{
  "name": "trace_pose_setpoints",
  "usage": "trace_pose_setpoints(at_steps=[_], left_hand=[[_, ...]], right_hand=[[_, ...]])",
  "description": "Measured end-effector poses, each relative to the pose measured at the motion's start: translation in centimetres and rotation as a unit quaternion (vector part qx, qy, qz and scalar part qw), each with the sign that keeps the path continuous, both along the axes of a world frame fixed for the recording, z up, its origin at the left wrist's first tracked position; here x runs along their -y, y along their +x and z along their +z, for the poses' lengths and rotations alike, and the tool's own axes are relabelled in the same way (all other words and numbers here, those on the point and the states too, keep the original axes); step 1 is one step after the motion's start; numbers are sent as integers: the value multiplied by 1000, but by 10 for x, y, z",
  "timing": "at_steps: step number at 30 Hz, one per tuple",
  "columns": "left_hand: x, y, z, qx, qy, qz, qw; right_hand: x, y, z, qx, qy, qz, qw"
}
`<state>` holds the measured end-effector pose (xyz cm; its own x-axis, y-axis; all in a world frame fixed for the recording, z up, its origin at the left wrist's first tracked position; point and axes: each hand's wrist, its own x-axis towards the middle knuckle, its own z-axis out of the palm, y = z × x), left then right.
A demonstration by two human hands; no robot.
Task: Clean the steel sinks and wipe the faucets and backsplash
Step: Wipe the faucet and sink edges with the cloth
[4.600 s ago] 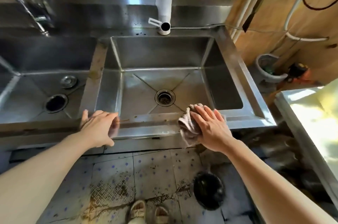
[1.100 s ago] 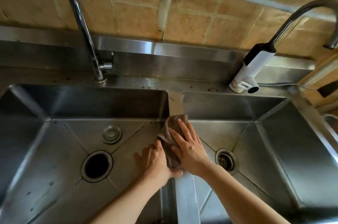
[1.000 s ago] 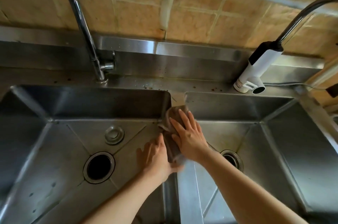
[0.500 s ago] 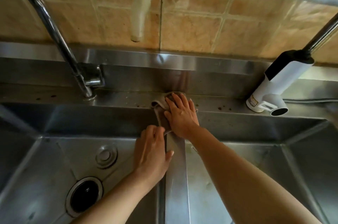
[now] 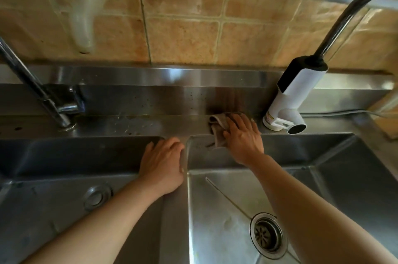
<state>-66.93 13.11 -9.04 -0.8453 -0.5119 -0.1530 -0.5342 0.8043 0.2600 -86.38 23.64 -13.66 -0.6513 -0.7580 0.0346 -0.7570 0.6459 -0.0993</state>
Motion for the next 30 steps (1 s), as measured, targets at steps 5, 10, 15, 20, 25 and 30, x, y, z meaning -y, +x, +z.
trace_pose_setpoints(at_steps=[5,10,15,20,25,30], left_hand=[[0,-4,1,8,5,6,1000],[-2,-3,1,11,-1,6,1000],[-1,-1,6,35,-14,-13,999],[6,-8,4,4,-37,-4,999],[11,-5,-4,-6,-25,-8,1000],[18,1,-6,-20,2,-22,1000]], right_hand=[[-14,0,5,22,10,-108,994],[-32,17,12,13,23,-157,987],[-43,20,21,-14,-63,-96,993],[-21,-17,19,-77,3,-107,991],[-18,-21,10,-55,72,-128,988],[14,-10,20,29,31,-167,985]])
